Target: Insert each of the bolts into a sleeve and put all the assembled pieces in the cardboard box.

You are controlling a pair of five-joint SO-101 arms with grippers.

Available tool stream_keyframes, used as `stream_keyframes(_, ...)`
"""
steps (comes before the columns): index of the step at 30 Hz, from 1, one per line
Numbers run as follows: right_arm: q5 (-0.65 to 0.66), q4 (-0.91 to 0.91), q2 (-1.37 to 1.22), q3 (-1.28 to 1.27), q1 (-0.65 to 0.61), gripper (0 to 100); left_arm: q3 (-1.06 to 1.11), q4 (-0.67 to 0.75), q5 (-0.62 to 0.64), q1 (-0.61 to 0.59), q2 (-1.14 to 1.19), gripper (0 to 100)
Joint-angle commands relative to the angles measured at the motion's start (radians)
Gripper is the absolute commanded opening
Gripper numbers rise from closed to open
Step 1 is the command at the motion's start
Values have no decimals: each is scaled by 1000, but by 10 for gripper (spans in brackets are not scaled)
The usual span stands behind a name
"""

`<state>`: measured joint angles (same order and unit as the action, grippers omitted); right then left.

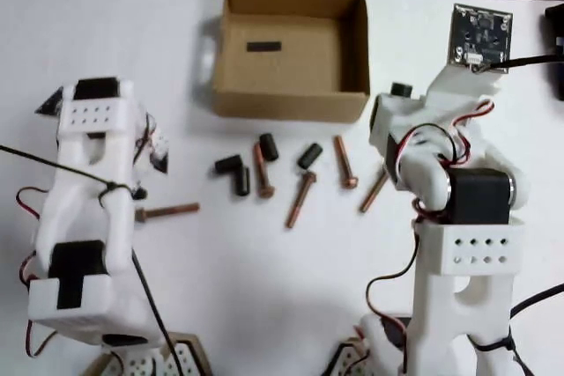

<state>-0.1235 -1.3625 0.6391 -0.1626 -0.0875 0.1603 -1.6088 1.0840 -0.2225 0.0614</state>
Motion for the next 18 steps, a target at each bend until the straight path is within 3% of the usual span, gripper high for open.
stream_keyframes(1,43,39,27,40,27,19,10,32,25,6,-26,199)
stream_keyframes(9,138,170,21,40,130,19,236,164,18,-37,-86,199)
stream_keyframes(15,130,196,-39,41,147,19,432,290,-74,-138,-178,199)
stream_keyframes(18,129,193,-44,44,145,19,467,339,-87,-133,-176,199)
